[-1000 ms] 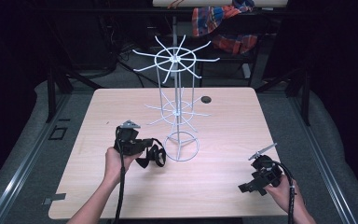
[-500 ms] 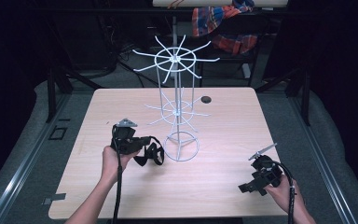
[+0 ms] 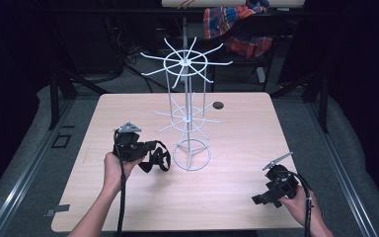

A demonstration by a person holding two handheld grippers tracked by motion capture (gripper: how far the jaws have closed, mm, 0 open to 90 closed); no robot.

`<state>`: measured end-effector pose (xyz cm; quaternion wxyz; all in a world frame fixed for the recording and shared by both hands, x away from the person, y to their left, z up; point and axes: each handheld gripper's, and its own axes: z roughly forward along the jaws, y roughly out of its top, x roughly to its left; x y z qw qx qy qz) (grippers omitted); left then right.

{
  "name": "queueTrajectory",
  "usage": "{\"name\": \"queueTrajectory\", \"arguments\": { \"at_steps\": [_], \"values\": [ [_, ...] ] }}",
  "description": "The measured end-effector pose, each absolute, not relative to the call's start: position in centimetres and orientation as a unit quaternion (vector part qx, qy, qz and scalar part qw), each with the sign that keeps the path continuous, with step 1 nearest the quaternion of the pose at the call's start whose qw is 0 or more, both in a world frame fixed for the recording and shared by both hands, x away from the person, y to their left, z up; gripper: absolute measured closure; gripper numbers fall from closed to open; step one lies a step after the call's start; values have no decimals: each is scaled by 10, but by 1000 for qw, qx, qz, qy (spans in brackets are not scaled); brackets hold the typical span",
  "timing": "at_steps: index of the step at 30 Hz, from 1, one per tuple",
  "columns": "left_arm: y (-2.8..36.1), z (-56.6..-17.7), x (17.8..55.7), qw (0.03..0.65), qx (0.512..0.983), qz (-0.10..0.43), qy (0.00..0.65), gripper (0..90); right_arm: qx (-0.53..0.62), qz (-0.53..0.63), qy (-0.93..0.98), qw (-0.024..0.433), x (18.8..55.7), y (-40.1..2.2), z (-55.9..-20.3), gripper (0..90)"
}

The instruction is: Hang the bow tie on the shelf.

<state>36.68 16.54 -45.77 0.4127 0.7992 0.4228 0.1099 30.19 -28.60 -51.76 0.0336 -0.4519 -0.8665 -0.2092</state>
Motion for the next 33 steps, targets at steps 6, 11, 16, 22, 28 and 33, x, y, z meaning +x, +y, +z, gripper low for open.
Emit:
{"name": "queueTrajectory", "arguments": {
  "at_steps": [6,11,16,22,28,33],
  "values": [
    [164,-455,370,409,805,113,415,880,-453,-202,-867,34,306,-286,-521,134],
    [165,-450,367,410,807,118,409,880,-457,-208,-864,37,304,-287,-521,134],
    [166,-443,363,417,804,120,406,880,-449,-200,-870,34,303,-288,-518,134],
    [168,-436,359,420,808,119,397,880,-455,-209,-865,35,303,-286,-519,134],
    [168,-431,353,422,810,123,388,880,-456,-209,-865,34,303,-287,-519,134],
    [170,-427,349,423,812,123,383,880,-449,-196,-871,37,304,-288,-518,134]
  ]
}}
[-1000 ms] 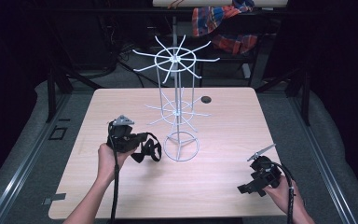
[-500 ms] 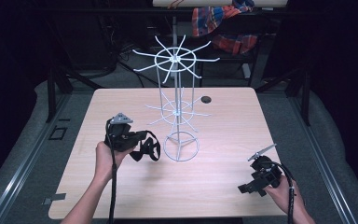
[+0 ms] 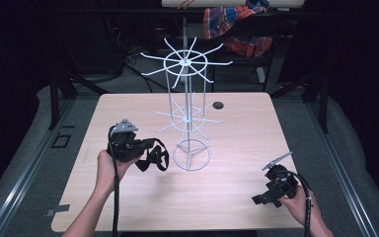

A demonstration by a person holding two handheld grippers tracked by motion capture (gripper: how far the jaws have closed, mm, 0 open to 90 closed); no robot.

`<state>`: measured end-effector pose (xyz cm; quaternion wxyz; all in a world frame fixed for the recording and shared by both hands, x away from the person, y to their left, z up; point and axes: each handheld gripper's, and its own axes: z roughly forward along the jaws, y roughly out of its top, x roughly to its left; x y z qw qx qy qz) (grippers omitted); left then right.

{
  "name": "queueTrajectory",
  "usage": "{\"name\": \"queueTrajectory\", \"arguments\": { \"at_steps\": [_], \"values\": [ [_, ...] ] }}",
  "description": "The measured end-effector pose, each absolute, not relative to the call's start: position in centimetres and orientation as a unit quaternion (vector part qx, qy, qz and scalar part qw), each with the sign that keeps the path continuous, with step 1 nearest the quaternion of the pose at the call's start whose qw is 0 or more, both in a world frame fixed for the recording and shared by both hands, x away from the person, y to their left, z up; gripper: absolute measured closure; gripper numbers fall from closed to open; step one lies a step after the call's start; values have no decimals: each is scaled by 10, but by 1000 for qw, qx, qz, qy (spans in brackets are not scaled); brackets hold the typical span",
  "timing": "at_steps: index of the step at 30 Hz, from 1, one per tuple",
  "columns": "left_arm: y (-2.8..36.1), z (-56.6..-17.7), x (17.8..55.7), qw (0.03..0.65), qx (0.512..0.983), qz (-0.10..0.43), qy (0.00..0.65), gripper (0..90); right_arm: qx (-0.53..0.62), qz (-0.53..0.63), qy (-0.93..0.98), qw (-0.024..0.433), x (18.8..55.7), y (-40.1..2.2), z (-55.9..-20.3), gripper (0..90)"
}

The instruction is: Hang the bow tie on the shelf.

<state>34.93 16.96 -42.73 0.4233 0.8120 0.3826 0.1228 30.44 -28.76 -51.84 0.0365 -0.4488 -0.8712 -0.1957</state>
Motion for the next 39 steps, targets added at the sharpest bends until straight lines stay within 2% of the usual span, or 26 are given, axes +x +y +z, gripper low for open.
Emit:
{"name": "queueTrajectory", "arguments": {
  "at_steps": [39],
  "values": [
    [169,-389,345,441,809,147,360,879,-458,-210,-863,39,304,-286,-521,132]
  ]
}}
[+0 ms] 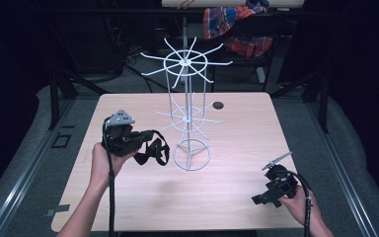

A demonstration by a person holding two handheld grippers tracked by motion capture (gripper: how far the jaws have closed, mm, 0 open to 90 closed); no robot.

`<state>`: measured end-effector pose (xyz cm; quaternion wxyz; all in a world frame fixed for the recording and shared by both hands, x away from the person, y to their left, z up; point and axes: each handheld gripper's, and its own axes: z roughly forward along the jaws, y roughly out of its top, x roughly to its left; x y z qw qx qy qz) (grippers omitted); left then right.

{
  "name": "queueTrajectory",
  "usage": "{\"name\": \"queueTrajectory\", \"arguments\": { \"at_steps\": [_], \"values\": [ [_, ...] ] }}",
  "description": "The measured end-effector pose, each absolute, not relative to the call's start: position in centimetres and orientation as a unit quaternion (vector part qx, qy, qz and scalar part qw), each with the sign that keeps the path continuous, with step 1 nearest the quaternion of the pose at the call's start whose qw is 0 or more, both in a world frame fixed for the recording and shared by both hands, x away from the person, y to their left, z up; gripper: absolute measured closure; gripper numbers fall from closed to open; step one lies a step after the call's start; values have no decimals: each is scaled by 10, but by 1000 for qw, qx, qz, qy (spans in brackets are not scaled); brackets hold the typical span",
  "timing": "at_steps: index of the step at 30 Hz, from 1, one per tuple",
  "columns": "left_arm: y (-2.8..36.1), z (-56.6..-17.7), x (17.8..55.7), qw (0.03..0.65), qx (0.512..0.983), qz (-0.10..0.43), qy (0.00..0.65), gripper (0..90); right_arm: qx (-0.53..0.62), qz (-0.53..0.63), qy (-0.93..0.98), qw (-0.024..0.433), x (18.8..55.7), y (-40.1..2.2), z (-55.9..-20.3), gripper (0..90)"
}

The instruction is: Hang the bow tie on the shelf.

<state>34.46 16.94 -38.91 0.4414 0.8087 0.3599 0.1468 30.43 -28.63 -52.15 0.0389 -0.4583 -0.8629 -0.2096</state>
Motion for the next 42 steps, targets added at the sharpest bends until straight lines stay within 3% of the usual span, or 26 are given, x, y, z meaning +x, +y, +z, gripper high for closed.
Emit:
{"name": "queueTrajectory", "arguments": {
  "at_steps": [20,30,42],
  "values": [
    [171,-398,372,446,805,141,366,878,-455,-201,-867,40,304,-287,-521,132],
    [178,-406,380,478,793,102,364,876,-455,-199,-867,37,304,-288,-522,132],
    [169,-418,382,477,796,91,361,874,-457,-203,-865,38,304,-287,-522,132]
  ]
}}
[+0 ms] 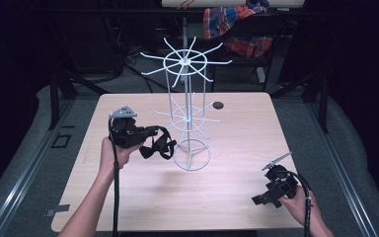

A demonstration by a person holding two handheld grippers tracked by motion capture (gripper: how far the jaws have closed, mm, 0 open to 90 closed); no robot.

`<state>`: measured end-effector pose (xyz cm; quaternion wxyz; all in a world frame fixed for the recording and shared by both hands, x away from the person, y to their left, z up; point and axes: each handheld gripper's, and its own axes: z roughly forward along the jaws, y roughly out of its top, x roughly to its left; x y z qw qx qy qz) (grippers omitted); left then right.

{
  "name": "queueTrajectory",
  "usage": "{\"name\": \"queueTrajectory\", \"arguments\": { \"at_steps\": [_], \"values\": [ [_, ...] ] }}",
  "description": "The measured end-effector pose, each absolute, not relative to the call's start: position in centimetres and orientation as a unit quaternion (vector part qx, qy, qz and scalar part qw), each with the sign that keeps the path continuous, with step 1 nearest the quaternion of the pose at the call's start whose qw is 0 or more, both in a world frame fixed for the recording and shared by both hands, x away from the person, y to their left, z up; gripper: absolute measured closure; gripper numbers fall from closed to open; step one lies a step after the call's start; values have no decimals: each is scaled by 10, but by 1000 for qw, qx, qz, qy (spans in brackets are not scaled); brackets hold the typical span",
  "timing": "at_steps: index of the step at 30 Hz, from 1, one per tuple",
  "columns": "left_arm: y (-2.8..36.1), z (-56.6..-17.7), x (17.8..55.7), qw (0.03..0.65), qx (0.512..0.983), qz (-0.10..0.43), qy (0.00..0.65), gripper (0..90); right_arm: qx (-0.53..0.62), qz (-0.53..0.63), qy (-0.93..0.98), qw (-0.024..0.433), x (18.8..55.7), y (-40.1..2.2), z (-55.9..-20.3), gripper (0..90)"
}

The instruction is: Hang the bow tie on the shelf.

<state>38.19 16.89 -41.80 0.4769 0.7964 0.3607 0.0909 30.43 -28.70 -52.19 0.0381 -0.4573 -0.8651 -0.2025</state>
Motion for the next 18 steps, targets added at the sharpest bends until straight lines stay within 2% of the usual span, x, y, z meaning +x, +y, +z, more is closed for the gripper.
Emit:
{"name": "queueTrajectory", "arguments": {
  "at_steps": [18],
  "values": [
    [157,-439,384,503,778,96,364,865,-452,-195,-870,36,305,-288,-520,132]
  ]
}}
